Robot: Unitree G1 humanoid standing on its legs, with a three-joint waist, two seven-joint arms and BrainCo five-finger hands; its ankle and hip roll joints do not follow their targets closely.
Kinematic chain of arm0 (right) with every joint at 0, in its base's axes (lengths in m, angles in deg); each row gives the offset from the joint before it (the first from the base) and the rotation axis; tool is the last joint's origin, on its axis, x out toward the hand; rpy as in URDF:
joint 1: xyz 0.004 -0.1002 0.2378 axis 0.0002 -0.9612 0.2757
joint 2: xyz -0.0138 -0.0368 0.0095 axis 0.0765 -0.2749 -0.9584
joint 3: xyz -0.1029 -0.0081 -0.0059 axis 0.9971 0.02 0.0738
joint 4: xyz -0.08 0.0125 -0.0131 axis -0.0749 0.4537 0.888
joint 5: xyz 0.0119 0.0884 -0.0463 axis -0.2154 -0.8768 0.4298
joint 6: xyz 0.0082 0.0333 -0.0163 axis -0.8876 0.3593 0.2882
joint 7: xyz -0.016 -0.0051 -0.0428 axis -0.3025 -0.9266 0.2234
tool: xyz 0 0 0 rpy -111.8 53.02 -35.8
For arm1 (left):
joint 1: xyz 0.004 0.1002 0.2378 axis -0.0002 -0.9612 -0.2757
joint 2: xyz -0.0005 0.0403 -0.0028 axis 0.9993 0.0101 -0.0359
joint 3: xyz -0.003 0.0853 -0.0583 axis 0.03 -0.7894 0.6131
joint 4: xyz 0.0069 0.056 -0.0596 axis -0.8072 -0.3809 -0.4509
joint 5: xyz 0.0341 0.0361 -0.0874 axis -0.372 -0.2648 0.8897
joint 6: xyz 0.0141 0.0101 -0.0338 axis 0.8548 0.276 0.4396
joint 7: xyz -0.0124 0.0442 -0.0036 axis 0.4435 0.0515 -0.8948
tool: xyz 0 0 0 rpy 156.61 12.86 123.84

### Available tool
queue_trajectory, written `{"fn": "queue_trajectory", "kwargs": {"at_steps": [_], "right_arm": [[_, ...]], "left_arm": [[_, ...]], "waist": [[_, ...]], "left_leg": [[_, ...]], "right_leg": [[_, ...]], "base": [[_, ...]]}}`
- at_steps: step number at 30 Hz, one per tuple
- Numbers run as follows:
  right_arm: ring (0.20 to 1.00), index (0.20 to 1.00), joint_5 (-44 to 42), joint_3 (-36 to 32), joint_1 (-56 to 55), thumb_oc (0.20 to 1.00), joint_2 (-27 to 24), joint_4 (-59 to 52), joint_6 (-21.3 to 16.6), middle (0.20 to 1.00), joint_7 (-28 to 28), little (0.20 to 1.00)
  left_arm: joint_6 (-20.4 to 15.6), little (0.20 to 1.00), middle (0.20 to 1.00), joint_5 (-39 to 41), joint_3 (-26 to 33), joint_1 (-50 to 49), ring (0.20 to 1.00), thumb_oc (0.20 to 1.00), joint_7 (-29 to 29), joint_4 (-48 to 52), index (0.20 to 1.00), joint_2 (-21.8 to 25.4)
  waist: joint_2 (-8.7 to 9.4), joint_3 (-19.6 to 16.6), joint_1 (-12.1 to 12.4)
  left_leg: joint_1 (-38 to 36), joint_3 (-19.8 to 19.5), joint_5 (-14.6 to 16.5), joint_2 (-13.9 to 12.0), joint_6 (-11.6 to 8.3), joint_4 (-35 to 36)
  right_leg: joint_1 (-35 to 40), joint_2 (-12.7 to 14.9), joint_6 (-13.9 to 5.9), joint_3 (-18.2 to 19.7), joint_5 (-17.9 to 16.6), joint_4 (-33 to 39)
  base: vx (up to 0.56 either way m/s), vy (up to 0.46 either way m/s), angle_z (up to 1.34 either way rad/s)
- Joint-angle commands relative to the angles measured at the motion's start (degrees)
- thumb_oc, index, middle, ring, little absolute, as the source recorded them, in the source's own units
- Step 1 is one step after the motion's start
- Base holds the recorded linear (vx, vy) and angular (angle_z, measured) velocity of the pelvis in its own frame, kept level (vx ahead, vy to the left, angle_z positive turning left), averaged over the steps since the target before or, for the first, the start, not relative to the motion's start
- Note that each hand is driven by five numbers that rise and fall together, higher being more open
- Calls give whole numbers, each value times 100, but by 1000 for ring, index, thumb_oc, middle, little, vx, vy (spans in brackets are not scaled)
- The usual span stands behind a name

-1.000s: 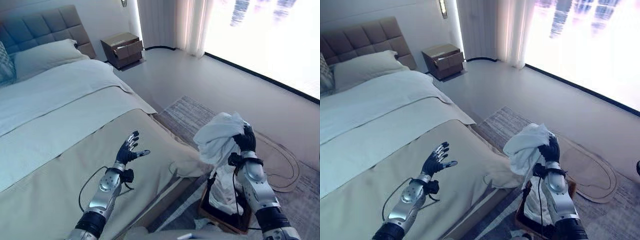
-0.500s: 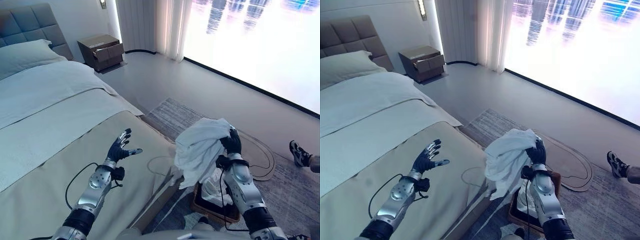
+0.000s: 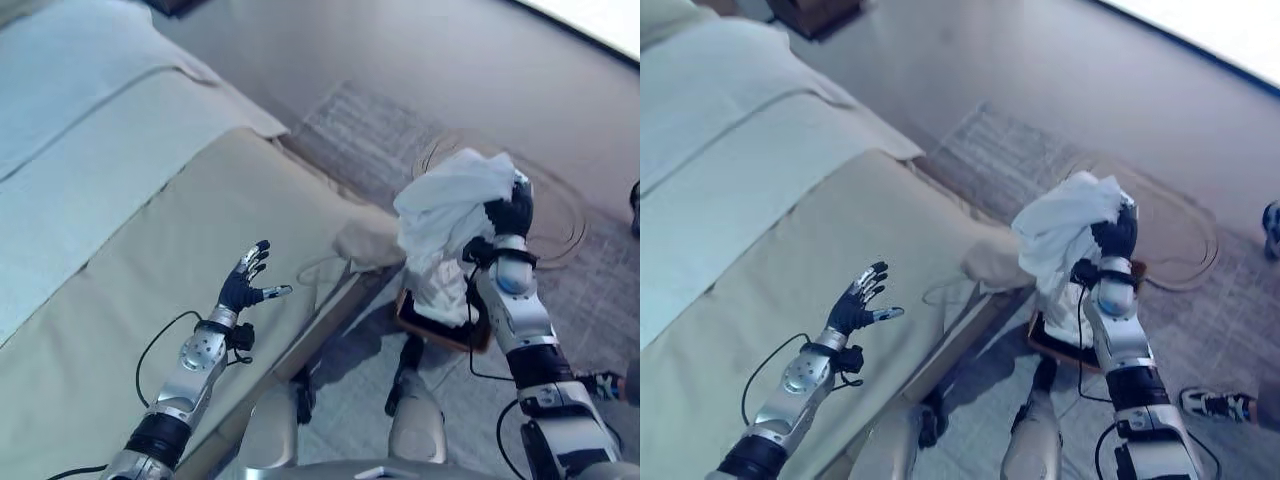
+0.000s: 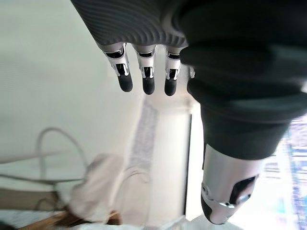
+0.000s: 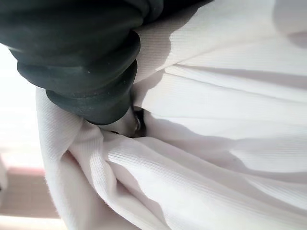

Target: Pick up clothes into the bucket

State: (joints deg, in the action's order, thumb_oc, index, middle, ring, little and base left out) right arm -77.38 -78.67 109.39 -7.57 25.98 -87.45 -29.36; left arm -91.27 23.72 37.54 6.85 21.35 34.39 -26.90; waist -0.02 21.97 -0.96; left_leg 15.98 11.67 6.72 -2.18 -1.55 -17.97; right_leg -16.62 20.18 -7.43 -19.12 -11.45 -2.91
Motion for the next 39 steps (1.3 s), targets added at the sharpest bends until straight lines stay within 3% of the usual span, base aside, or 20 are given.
{"fn": "queue_trajectory", "kwargs": {"at_steps": [1,15,22,33,39], "right_arm": [[200,200,43,-268,603,200,-316,-365,-515,200,261,200],[200,200,510,-465,1495,200,-1011,-180,-624,200,1117,200],[200,200,571,-597,1694,200,-1279,-43,-639,200,1361,200],[200,200,719,-327,1632,200,-1292,129,-577,200,1384,200],[200,200,837,-77,1958,200,-1230,691,-413,200,1610,200]], "left_arm": [[-425,1000,1000,296,105,-36,1000,1000,188,541,1000,145],[-729,1000,1000,222,185,150,1000,1000,926,830,1000,-110],[-774,1000,1000,27,142,213,1000,1000,1037,953,1000,-60],[-807,1000,1000,-8,-59,611,1000,1000,1137,724,1000,-115],[-891,1000,1000,-3,-204,822,1000,1000,1277,775,1000,-189]], "waist": [[5,-155,-149],[-225,366,-281],[-371,459,-366],[-406,706,-351],[-713,782,-232]], "left_leg": [[190,-527,-112,-172,-101,157],[1194,-461,-220,-484,-280,28],[1378,-364,-245,-462,-319,50],[1327,-358,-340,-396,-350,180],[1723,-313,-367,-311,-318,66]], "right_leg": [[-402,285,-399,371,301,-586],[-1901,98,-287,749,633,-1413],[-2335,98,-265,932,726,-1685],[-2465,137,-275,1013,757,-1823],[-3012,168,-252,1158,777,-2077]], "base": [[-34,-87,-7],[-31,-85,-14],[-11,-10,-5],[-17,-45,-4],[-29,17,9]]}}
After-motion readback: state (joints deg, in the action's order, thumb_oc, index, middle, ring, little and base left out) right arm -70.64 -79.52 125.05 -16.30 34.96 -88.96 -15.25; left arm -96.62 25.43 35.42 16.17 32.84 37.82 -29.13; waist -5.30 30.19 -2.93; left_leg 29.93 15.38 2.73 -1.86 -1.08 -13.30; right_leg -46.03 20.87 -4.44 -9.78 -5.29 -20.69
